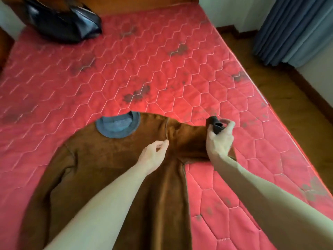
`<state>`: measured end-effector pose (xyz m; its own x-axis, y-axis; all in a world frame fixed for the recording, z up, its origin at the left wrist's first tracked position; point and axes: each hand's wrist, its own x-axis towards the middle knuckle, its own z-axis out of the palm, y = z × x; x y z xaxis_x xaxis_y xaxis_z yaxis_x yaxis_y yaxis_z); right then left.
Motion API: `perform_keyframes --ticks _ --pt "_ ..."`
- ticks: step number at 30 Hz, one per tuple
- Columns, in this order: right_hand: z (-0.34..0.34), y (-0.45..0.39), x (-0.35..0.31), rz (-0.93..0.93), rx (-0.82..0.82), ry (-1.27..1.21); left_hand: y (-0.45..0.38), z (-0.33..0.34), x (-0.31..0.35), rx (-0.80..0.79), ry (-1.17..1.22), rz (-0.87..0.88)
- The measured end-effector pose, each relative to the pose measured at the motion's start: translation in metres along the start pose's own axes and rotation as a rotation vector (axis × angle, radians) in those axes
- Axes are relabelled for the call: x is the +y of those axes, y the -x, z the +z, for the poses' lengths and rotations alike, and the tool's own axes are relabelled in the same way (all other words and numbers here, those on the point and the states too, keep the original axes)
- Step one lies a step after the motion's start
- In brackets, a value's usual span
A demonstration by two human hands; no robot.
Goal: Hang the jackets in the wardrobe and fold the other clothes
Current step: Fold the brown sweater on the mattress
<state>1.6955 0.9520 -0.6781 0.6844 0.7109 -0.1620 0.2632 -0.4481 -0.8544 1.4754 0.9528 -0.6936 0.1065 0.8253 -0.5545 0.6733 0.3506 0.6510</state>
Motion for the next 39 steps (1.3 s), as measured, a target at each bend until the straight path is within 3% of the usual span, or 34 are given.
perform_keyframes --ticks 3,6,9,13,15,17,20,22,24,26,29,32,36,39 --pt "0.065 0.071 -0.027 -0.187 -0.187 0.166 0.008 -0.040 0.000 0.061 0.197 0.029" --pt "0.121 0.141 -0.033 -0.395 -0.444 0.150 0.016 -0.078 -0.009 0.027 0.401 -0.013" --pt "0.151 0.180 -0.027 -0.493 -0.601 0.169 0.015 -0.109 -0.043 0.047 0.410 -0.070" --pt "0.168 0.220 -0.019 -0.785 -0.868 0.281 0.016 -0.153 -0.106 0.251 0.380 -0.172" --pt "0.169 0.227 -0.010 -0.925 -0.882 0.391 0.015 -0.168 -0.129 0.277 0.403 -0.176" --pt "0.167 0.229 0.002 -0.988 -0.786 0.507 0.014 -0.182 -0.148 0.310 0.462 -0.169" --pt "0.161 0.221 0.026 -0.898 -0.478 0.508 0.014 -0.202 -0.176 0.364 0.541 -0.178" --pt "0.156 0.211 0.043 -0.711 -0.271 0.503 0.015 -0.209 -0.193 0.372 0.557 -0.187" --pt "0.151 0.200 0.055 -0.519 -0.165 0.555 0.016 -0.210 -0.210 0.385 0.514 -0.213" --pt "0.144 0.186 0.062 -0.398 -0.173 0.642 0.015 -0.209 -0.226 0.341 0.453 -0.227" --pt "0.132 0.162 0.066 -0.365 -0.264 0.788 0.013 -0.203 -0.248 0.271 0.293 -0.241" --pt "0.125 0.135 0.062 -0.348 -0.366 0.909 0.015 -0.200 -0.257 0.387 0.220 -0.246" --pt "0.123 0.116 0.065 -0.191 -0.560 1.110 0.010 -0.205 -0.274 0.578 0.248 -0.278" --pt "0.122 0.119 0.071 -0.193 -0.564 1.165 0.012 -0.205 -0.279 0.620 0.272 -0.293"
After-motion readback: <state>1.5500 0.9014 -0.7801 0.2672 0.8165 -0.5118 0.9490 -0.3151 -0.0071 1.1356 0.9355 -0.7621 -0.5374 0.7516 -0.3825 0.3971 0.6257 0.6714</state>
